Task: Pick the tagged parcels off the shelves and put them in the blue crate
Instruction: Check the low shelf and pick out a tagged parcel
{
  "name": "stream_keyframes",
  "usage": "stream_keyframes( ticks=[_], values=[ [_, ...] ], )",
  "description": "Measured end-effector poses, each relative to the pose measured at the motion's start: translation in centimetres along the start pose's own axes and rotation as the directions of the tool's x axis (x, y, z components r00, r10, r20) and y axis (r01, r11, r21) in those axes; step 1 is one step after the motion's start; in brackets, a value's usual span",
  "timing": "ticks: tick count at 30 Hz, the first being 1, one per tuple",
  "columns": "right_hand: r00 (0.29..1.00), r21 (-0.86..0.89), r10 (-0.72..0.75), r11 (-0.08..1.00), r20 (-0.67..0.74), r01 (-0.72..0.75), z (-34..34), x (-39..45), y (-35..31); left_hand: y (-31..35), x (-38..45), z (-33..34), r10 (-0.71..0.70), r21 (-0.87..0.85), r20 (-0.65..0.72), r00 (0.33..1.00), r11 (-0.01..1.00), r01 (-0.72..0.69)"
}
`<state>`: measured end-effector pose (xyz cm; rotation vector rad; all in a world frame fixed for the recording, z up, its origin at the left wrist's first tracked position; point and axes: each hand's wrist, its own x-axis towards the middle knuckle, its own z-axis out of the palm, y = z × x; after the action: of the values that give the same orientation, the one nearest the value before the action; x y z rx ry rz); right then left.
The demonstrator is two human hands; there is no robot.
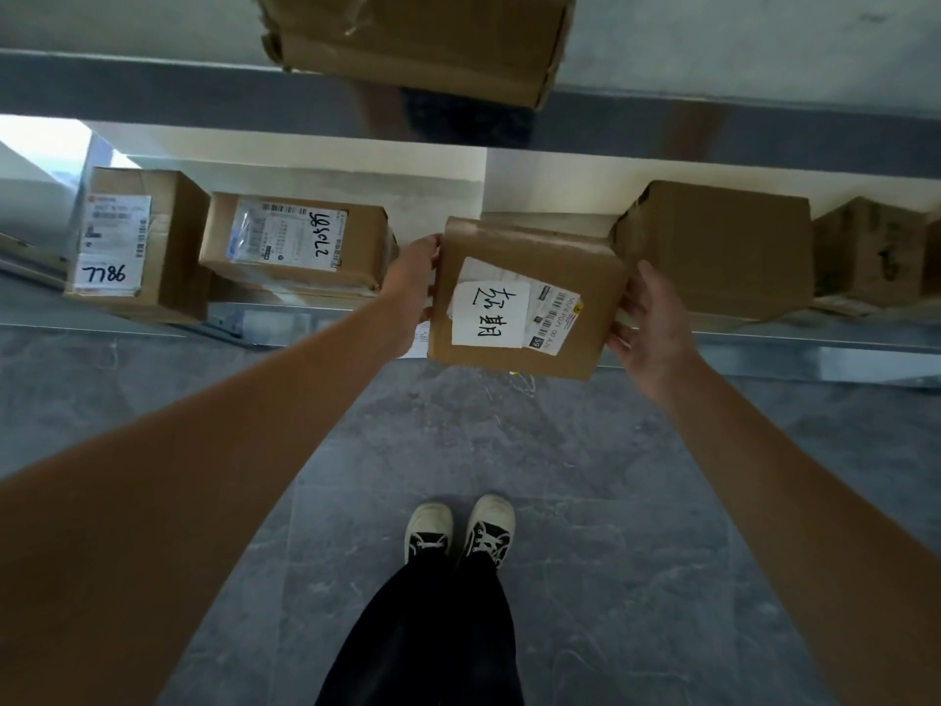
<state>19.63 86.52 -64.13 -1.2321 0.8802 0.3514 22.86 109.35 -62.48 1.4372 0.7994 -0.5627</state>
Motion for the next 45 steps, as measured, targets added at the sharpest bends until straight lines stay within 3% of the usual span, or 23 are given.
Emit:
stream_keyframes(
  ticks=[3, 6, 11, 13, 16, 20, 24, 27, 30, 33, 36, 39, 45],
  values=[
    [0.996, -0.078, -0.093, 0.993, 0.004, 0.093, 0.3, -0.3, -0.4, -0.3, -0.1, -0.1, -0.071, -0.013, 0.062, 0.996, 0.997, 0.072],
    [0.966, -0.228, -0.257, 0.942, -0.015, 0.247, 0.4, -0.8, -1.1, -0.5, -0.4, -0.5, -0.141, -0.082, 0.236, 0.962, 0.983, 0.165],
    [0.857, -0.389, -0.51, 0.777, 0.072, 0.495, 0.4, -2.4, -1.8, -2.5, -0.4, -1.2, -0.077, -0.057, 0.294, 0.953, 0.994, 0.098],
    [0.854, -0.342, -0.515, 0.792, 0.069, 0.506, 0.7, -3.0, -1.9, -3.3, -0.7, -1.3, -0.08, -0.109, 0.323, 0.943, 0.987, 0.121],
    [0.847, -0.196, -0.528, 0.838, -0.058, 0.509, 0.7, -4.0, -2.1, -4.3, -1.2, -1.6, -0.082, -0.157, 0.37, 0.925, 0.976, 0.15],
    [0.857, 0.073, -0.457, 0.872, -0.237, 0.485, 0.9, -4.4, -1.6, -4.4, -1.3, -1.6, -0.088, -0.093, 0.459, 0.884, 0.985, 0.146],
    [0.934, 0.173, -0.24, 0.941, -0.264, 0.29, 2.4, -4.1, -0.7, -4.7, -1.4, -0.9, -0.091, -0.102, 0.474, 0.876, 0.982, 0.158],
    [0.976, 0.052, -0.169, 0.983, -0.136, 0.178, 3.6, -4.1, 0.7, -4.9, -1.2, -0.7, -0.101, -0.195, 0.468, 0.878, 0.957, 0.214],
    [0.979, -0.044, -0.195, 0.98, -0.062, 0.192, 4.1, -4.2, 1.9, -4.8, -1.3, -1.5, -0.149, -0.112, 0.502, 0.852, 0.966, 0.235],
    [0.98, -0.021, -0.191, 0.982, -0.06, 0.19, 3.8, -4.1, 2.7, -4.2, -1.2, -2.2, -0.153, 0.09, 0.426, 0.891, 0.988, 0.127],
    [0.984, 0.005, -0.175, 0.984, -0.033, 0.176, 4.0, -4.4, 3.8, -3.4, -1.7, -0.9, 0.043, 0.113, 0.292, 0.956, 0.991, -0.079],
    [0.979, 0.013, -0.189, 0.982, -0.077, 0.191, 4.4, -5.0, 4.2, -3.5, -2.9, 0.5, 0.231, 0.108, 0.247, 0.941, 0.959, -0.264],
    [0.984, 0.058, -0.062, 0.996, -0.168, 0.073, 3.3, -8.9, 2.6, -1.5, -7.9, 1.2, 0.212, 0.159, 0.278, 0.937, 0.952, -0.263]
  ],
)
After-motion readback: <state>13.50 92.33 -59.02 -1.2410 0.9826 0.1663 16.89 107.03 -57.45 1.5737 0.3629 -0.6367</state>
